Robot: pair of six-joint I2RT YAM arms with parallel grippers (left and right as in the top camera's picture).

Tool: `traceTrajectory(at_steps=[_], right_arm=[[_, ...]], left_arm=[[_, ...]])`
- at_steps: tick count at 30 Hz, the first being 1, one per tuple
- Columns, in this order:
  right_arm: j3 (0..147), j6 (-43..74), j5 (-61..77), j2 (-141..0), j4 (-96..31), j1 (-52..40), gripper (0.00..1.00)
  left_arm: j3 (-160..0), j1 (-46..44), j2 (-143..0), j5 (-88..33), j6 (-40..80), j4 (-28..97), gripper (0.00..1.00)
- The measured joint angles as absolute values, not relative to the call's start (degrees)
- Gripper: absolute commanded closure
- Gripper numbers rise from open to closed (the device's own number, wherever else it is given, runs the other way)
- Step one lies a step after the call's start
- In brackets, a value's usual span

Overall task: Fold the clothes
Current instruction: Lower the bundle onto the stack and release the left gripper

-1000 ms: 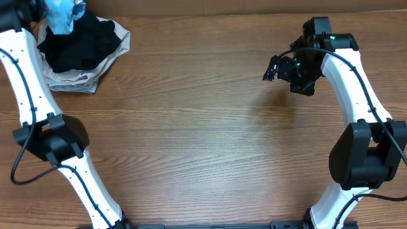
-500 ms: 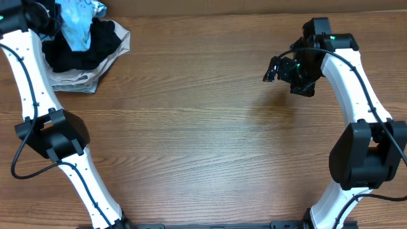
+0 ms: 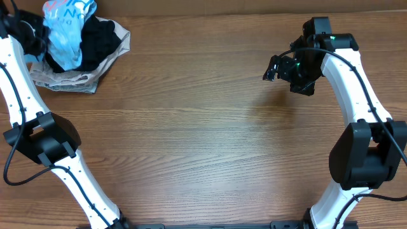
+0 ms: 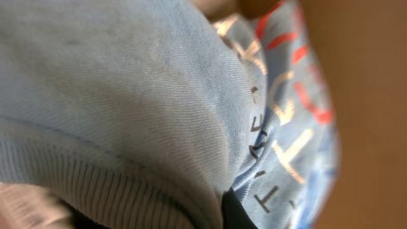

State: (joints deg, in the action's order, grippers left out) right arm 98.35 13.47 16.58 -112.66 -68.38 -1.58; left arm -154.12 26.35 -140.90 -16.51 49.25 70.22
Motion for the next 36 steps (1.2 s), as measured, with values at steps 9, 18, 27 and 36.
traceTrajectory(at_steps=[9,18,27,36], right_arm=[[98.35,13.5,16.73,-112.66,-67.9,-1.61,0.0],[98.35,13.5,16.73,-112.66,-67.55,-1.58,0.0],[98.35,13.5,16.73,-112.66,-67.53,-1.61,0.0],[98.35,13.5,16.73,-112.66,-67.53,-1.61,0.0]], left_arm=[[-154.12,25.89,-140.9,-7.73,32.6,82.65,0.0],[-156.2,25.87,-140.9,-12.47,18.06,79.35,0.0],[-161.03,22.52,-139.92,-15.35,8.93,65.65,0.0],[-150.98,16.36,-139.96,-8.1,1.37,53.87,0.0]])
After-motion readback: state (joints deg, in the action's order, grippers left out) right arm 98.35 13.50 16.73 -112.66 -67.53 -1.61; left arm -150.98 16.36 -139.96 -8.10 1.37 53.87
